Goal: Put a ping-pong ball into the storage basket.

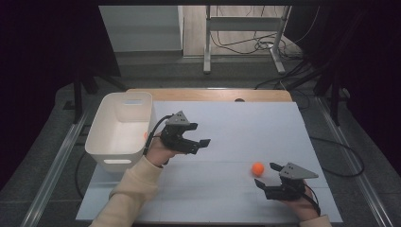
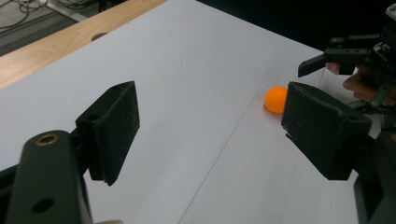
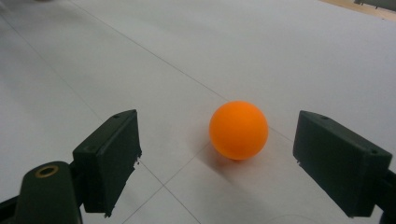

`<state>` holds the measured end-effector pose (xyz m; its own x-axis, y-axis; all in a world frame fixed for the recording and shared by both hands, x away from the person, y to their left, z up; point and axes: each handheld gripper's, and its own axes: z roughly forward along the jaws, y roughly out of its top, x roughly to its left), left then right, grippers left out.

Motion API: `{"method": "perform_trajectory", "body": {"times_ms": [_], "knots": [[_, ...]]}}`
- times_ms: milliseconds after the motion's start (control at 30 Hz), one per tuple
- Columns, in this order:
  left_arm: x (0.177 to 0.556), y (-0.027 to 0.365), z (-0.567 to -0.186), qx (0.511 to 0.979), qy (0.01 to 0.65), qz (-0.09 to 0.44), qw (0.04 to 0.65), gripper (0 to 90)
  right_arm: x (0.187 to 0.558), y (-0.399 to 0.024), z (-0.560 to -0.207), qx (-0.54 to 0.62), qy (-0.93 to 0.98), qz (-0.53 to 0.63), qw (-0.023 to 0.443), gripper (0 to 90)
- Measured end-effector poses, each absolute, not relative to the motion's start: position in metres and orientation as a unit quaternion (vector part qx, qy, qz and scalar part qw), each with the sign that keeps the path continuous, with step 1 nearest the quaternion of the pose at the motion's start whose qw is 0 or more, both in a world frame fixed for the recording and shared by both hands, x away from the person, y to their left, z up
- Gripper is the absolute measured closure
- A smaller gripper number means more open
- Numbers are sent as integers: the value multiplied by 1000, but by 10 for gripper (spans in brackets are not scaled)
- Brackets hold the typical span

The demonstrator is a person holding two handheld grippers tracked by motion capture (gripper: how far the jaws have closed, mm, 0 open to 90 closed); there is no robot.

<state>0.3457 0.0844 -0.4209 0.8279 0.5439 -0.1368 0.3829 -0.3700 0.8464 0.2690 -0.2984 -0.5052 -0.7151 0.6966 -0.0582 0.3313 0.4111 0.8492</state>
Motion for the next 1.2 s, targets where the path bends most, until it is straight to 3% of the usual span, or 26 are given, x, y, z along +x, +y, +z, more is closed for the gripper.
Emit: {"method": "perform_trajectory", "body": {"times_ms": [1200], "knots": [[347, 22, -458, 863, 246, 81, 435, 201, 269, -298, -505, 314, 816, 440, 207, 156]]}}
